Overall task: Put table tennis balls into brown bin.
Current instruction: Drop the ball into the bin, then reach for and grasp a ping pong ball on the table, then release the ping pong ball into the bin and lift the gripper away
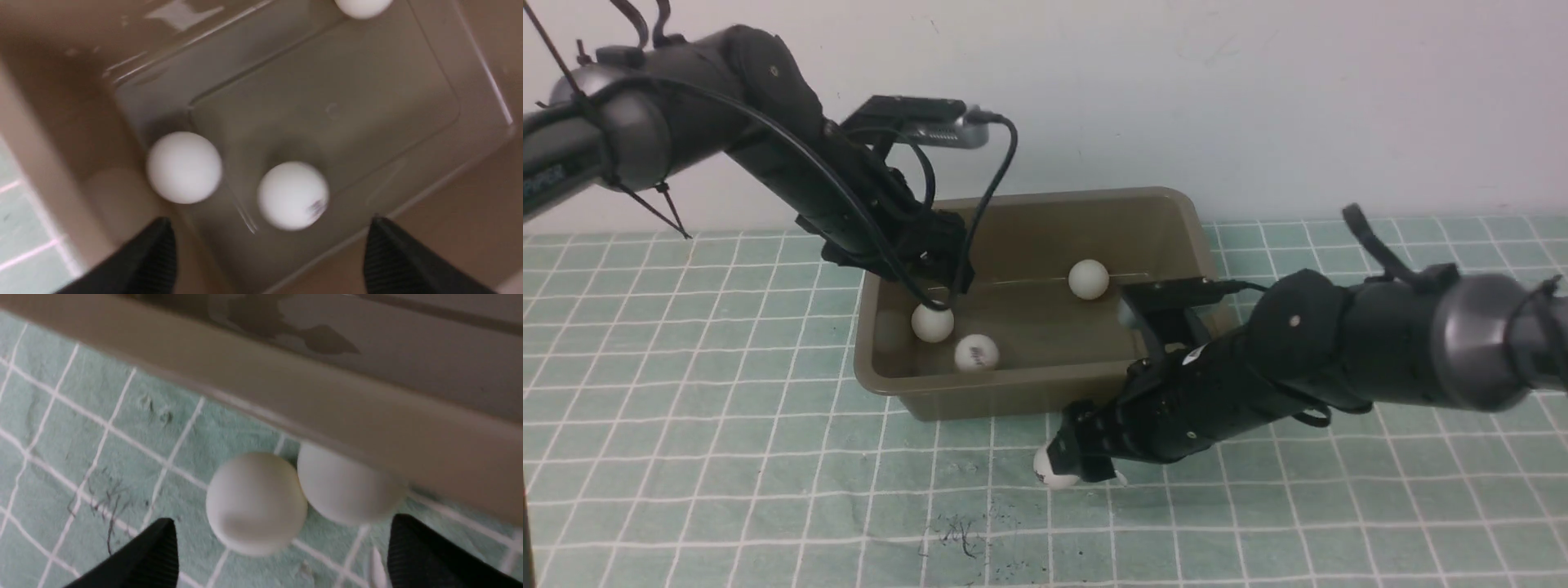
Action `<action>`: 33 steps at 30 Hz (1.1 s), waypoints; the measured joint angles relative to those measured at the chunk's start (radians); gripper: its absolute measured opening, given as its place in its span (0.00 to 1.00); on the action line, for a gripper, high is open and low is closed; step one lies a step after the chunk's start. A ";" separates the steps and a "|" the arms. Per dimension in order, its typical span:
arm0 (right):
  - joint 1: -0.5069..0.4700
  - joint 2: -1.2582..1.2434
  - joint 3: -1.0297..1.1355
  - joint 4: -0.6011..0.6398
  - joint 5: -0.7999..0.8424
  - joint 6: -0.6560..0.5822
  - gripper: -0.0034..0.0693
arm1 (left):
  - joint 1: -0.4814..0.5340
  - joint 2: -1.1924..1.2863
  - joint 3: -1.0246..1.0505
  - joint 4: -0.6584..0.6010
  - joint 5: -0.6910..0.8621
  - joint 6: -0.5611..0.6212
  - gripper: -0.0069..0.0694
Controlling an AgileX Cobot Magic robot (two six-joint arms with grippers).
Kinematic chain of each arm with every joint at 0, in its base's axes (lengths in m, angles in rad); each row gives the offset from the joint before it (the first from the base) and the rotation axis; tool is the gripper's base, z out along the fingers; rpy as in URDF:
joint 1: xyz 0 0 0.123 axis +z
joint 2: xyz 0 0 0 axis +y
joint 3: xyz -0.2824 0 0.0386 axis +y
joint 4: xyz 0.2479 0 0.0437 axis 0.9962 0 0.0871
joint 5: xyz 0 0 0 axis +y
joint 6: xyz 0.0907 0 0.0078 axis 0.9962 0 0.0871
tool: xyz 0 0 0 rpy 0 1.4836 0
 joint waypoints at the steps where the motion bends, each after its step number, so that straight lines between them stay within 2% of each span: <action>1: 0.001 0.013 -0.010 0.003 -0.004 0.000 0.94 | 0.010 -0.010 -0.002 0.003 0.005 -0.011 0.71; 2: 0.003 0.016 -0.013 0.004 -0.007 0.000 0.94 | 0.013 -0.017 -0.002 0.004 0.009 -0.015 0.67; 3: 0.005 0.026 -0.016 0.007 -0.016 0.000 0.95 | 0.025 -0.033 -0.005 0.005 0.020 -0.020 0.59; 4: 0.009 0.038 -0.021 0.011 -0.028 0.000 0.96 | 0.044 -0.056 -0.008 0.007 0.037 -0.020 0.45; 5: 0.016 0.059 -0.027 0.017 -0.040 0.003 0.95 | 0.072 -0.089 -0.008 0.012 0.059 -0.020 0.27; 8: 0.023 0.084 -0.030 0.023 -0.061 0.010 0.91 | 0.106 -0.129 -0.008 0.017 0.089 -0.020 0.13; 11: 0.023 0.087 -0.034 0.025 -0.078 0.030 0.80 | 0.127 -0.152 -0.008 0.022 0.109 -0.020 0.10; 13: 0.023 0.087 -0.034 0.019 -0.083 0.051 0.52 | 0.137 -0.168 -0.008 0.034 0.129 -0.020 0.08; 14: 0.023 0.086 -0.034 0.014 -0.078 0.054 0.46 | 0.137 -0.170 -0.008 0.036 0.132 -0.020 0.08; 16: 0.019 0.071 -0.034 -0.016 -0.033 0.060 0.50 | 0.139 -0.177 -0.008 0.043 0.147 -0.020 0.08; 21: 0.018 -0.061 -0.034 -0.127 0.125 0.105 0.50 | 0.139 -0.222 -0.008 0.047 0.208 -0.020 0.08; 25: 0.015 -0.192 -0.035 -0.166 0.171 0.115 0.50 | 0.139 -0.280 0.023 0.040 0.237 -0.024 0.08; 28: -0.010 -0.251 -0.086 -0.196 0.166 0.120 0.50 | 0.119 -0.337 0.119 0.003 0.239 -0.030 0.08; 33: -0.078 -0.175 -0.255 -0.253 0.163 0.120 0.50 | 0.026 -0.384 0.336 -0.052 0.206 -0.029 0.08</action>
